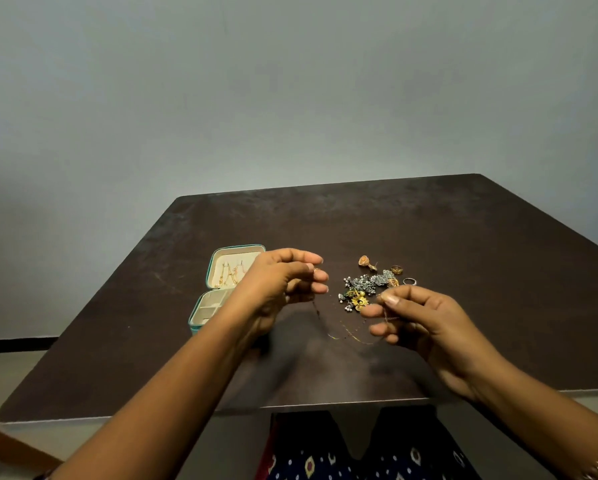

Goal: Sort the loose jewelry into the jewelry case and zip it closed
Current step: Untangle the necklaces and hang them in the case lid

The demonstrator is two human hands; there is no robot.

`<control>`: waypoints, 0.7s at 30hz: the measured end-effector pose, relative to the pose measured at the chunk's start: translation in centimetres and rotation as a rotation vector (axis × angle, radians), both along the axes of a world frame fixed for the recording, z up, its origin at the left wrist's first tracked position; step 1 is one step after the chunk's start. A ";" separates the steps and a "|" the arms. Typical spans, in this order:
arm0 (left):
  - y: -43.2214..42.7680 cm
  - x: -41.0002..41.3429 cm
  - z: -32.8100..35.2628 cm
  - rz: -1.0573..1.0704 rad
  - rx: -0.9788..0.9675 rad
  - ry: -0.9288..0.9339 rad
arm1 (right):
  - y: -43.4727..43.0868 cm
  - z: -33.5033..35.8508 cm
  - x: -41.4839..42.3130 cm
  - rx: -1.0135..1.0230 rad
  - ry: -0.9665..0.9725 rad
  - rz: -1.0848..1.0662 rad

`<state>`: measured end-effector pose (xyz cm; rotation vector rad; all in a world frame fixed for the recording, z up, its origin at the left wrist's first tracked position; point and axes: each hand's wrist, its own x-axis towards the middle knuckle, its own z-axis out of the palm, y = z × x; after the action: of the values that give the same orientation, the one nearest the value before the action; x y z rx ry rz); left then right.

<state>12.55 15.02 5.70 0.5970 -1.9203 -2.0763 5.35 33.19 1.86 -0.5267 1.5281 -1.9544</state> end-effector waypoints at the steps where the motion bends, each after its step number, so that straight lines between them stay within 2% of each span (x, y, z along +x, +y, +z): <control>1: 0.4 0.0 0.0 -0.007 0.009 -0.004 | 0.0 0.1 0.0 -0.003 0.004 0.005; 10: 2.6 0.2 -0.1 -0.092 0.129 -0.023 | 0.2 0.2 0.9 -0.043 0.212 0.141; 21: 3.2 0.5 0.2 -0.231 0.174 -0.045 | 0.3 0.2 1.4 0.101 0.528 0.160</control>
<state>13.10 18.26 5.86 0.4799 -1.9263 -2.4109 6.80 33.46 2.03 -1.1509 1.8158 -1.6814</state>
